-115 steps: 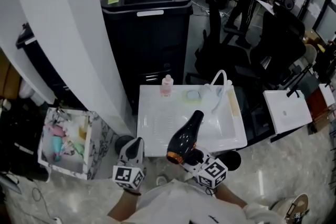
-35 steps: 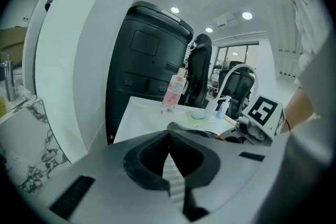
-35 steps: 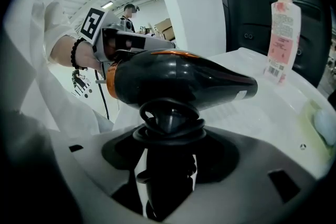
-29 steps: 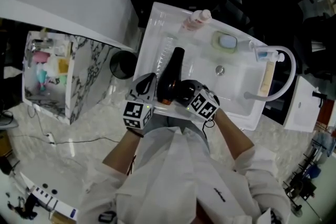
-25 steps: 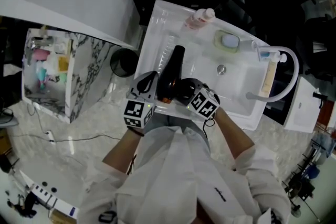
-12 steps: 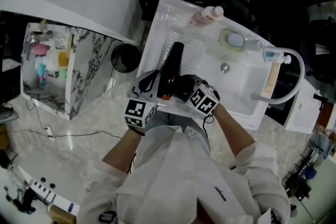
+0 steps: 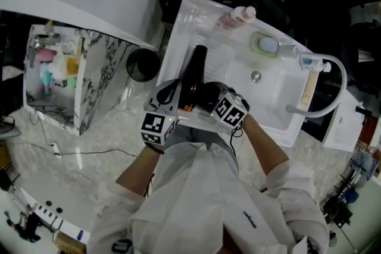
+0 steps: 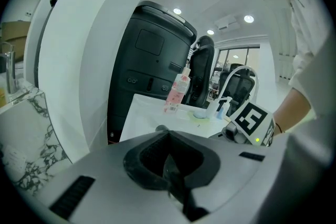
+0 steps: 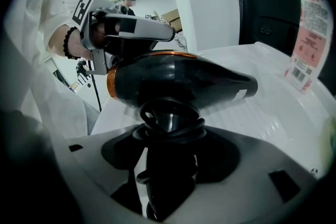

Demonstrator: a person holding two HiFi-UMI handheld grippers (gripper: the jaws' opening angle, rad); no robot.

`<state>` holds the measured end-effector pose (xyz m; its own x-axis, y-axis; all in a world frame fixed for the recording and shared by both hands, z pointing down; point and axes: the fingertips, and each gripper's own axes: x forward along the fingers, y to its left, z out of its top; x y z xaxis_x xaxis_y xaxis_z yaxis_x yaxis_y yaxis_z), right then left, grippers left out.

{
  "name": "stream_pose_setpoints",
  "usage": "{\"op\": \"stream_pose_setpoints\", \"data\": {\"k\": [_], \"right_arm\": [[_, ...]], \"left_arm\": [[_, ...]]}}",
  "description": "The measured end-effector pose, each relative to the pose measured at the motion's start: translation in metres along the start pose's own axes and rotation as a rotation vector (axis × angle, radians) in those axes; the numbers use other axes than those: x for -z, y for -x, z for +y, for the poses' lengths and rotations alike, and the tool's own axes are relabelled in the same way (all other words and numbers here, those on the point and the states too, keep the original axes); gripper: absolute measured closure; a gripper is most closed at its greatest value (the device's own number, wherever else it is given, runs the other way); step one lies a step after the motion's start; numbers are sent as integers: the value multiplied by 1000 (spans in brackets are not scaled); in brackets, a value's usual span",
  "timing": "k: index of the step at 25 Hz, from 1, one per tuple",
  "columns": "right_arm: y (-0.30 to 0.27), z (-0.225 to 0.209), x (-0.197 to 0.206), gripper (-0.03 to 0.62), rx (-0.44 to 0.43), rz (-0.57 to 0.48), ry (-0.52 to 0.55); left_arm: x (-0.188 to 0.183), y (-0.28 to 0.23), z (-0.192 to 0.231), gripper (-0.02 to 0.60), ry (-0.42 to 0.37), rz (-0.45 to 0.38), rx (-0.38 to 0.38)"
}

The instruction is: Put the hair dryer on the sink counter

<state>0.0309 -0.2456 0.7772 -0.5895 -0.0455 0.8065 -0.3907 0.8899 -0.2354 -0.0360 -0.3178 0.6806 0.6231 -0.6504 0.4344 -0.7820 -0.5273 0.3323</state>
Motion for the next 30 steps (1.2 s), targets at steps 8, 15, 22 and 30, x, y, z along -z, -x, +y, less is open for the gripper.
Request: {"op": "stream_pose_setpoints", "data": {"k": [8,15,22,30], "right_arm": [[-1,-1,-1,292,-2,-13,-6],[0,0,0,247,-26,-13,-25],[9,-4,1,236,-3,-16,-22],[27,-12,3,227,37,-52,-65]], "left_arm": [[-2,0,-5,558,-4,-6,8],[-8,2,-7,558,-17,-9,4],[-13,3,-13,558,-25,-11,11],[-22,2,-22,558,-39,-20,25]]}}
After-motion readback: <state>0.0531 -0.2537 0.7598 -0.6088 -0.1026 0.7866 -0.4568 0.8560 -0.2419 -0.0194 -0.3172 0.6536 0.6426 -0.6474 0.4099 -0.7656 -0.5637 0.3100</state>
